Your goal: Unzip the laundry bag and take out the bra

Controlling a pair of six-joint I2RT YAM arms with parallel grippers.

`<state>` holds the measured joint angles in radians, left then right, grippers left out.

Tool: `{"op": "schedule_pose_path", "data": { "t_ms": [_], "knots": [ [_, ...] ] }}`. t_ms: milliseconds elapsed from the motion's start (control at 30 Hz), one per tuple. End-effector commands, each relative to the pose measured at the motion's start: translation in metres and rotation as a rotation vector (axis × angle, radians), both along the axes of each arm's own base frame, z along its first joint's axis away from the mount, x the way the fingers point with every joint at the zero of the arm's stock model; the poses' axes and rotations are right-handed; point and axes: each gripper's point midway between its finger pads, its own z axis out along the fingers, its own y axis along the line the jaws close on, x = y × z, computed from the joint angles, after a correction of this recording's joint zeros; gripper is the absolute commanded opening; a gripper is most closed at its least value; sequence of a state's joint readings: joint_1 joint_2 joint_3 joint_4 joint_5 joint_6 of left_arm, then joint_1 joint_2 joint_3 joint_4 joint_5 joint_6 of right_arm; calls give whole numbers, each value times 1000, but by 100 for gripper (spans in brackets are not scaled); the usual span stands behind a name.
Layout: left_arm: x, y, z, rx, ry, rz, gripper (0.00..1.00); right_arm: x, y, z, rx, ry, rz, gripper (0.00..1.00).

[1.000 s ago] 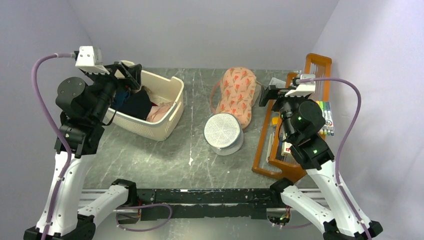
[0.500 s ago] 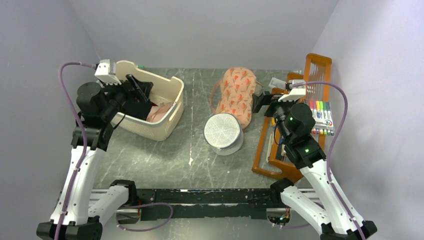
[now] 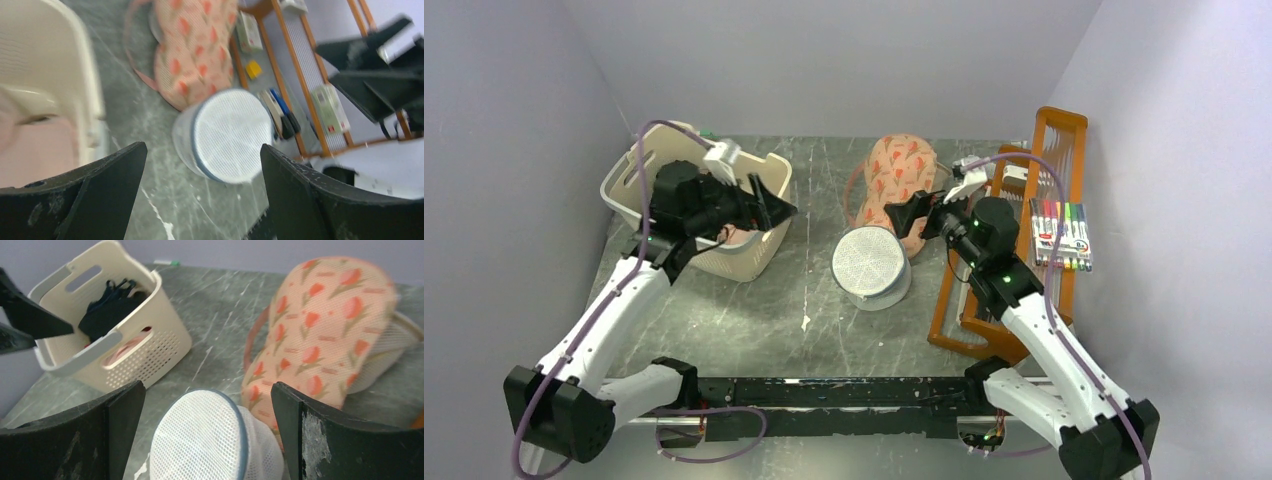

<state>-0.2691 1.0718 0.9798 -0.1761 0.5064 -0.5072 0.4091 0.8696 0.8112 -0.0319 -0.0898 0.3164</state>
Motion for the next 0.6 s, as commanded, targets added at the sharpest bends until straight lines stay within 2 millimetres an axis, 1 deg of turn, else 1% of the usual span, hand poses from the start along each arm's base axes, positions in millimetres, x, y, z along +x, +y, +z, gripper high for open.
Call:
{"op": "schedule_pose_path", "data": {
  "t_ms": [0, 67, 100, 133, 233, 333, 467, 533, 567],
  "knots": [
    [-28, -45, -19, 10, 34, -152, 96, -3, 31, -11, 18, 25, 179, 100],
    [-36, -60, -31, 49, 33, -190, 96, 0, 34, -26, -7, 70, 191, 100],
    [-41, -68, -35, 82, 17, -216, 96, 1, 34, -31, -17, 84, 190, 100],
    [-44, -73, -44, 137, 12, -239, 96, 2, 32, -36, -26, 96, 183, 100],
    [-48, -79, -66, 343, -47, -275, 96, 3, 26, -45, -52, 126, 148, 100],
    [-62, -92, -80, 467, -130, -363, 96, 3, 19, -51, -75, 138, 116, 100],
    [-102, -123, -95, 519, -328, -568, 96, 2, 7, -58, -107, 145, 63, 100],
    [-120, -132, -101, 552, -436, -643, 96, 2, 3, -58, -121, 139, 47, 100],
    [-124, -134, -104, 590, -497, -667, 96, 1, 1, -57, -128, 135, 40, 100]
  ]
}}
